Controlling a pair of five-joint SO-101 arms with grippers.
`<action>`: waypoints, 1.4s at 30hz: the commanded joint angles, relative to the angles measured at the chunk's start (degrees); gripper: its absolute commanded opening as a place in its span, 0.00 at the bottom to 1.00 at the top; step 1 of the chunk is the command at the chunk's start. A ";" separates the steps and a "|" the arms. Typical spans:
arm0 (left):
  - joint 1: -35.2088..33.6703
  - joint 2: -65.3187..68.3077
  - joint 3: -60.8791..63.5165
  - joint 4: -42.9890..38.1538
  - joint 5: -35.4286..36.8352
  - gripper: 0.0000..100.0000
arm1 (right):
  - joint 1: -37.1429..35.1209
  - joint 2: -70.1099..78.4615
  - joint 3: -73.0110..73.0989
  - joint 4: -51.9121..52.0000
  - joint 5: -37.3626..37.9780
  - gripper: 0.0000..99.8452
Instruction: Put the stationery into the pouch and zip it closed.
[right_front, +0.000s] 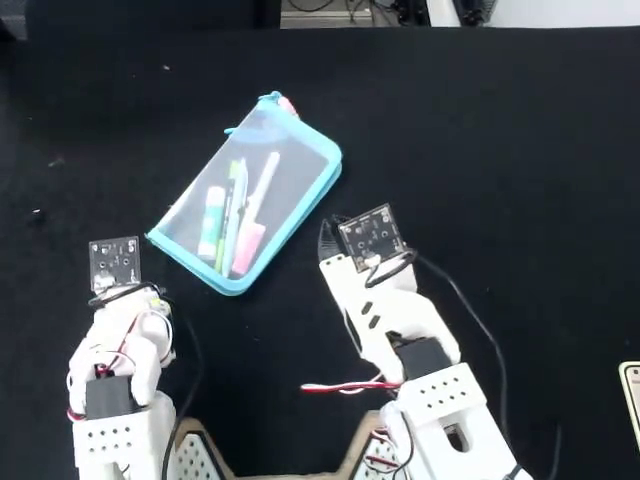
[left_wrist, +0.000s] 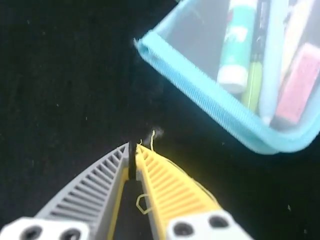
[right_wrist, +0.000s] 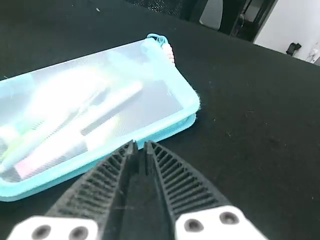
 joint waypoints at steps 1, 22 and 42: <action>-0.31 -0.44 1.36 4.92 -0.53 0.03 | 0.79 -1.27 -6.90 6.95 0.62 0.03; -0.22 -0.44 1.36 8.53 -0.53 0.03 | 12.57 -5.05 -20.35 52.13 -16.26 0.02; 0.04 -0.44 1.36 8.62 -0.35 0.03 | 13.63 -39.08 -1.10 66.02 -9.67 0.03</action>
